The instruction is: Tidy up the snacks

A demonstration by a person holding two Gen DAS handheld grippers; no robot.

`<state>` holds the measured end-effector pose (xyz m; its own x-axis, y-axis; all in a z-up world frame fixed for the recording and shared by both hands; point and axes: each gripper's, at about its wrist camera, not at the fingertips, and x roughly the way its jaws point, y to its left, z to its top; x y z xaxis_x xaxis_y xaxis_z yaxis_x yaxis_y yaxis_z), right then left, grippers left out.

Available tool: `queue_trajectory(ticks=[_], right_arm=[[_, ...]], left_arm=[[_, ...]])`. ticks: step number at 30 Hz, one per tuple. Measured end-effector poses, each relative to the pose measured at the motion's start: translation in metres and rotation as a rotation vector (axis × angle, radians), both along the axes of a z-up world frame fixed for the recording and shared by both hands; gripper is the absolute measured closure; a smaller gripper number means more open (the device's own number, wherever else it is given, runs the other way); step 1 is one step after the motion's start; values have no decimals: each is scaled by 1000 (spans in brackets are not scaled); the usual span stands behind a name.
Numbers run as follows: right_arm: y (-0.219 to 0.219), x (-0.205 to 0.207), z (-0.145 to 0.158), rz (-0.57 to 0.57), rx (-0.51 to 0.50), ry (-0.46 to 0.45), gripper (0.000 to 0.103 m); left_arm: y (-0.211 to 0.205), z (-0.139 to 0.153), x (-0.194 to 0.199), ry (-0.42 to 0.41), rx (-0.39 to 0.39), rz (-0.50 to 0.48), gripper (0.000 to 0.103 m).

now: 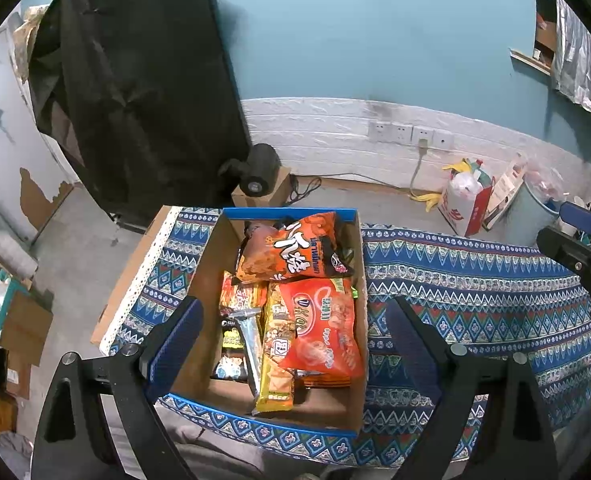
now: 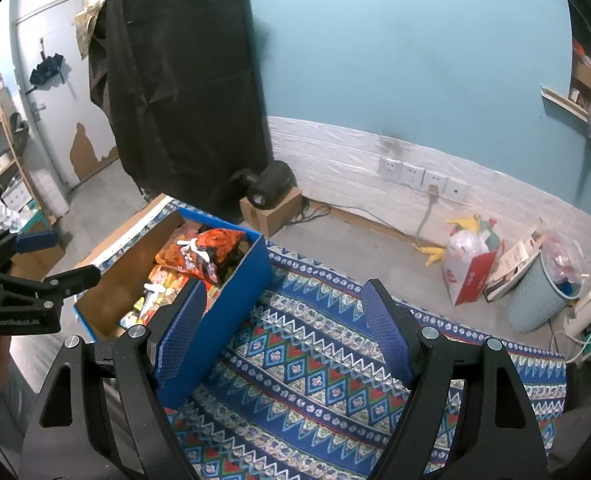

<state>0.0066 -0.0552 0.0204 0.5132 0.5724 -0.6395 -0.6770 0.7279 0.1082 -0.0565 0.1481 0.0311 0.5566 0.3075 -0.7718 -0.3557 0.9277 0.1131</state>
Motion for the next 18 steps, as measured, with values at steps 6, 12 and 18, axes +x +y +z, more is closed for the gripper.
queue_trajectory(ticks=[6, 12, 18], right_arm=[[-2, 1, -1, -1, 2, 5, 24], [-1, 1, -1, -1, 1, 6, 24], [0, 1, -1, -1, 2, 6, 24]], left_arm=[[0, 1, -1, -3, 3, 5, 10], [3, 0, -2, -3, -6, 14, 10], [6, 3, -4, -14, -11, 21, 10]])
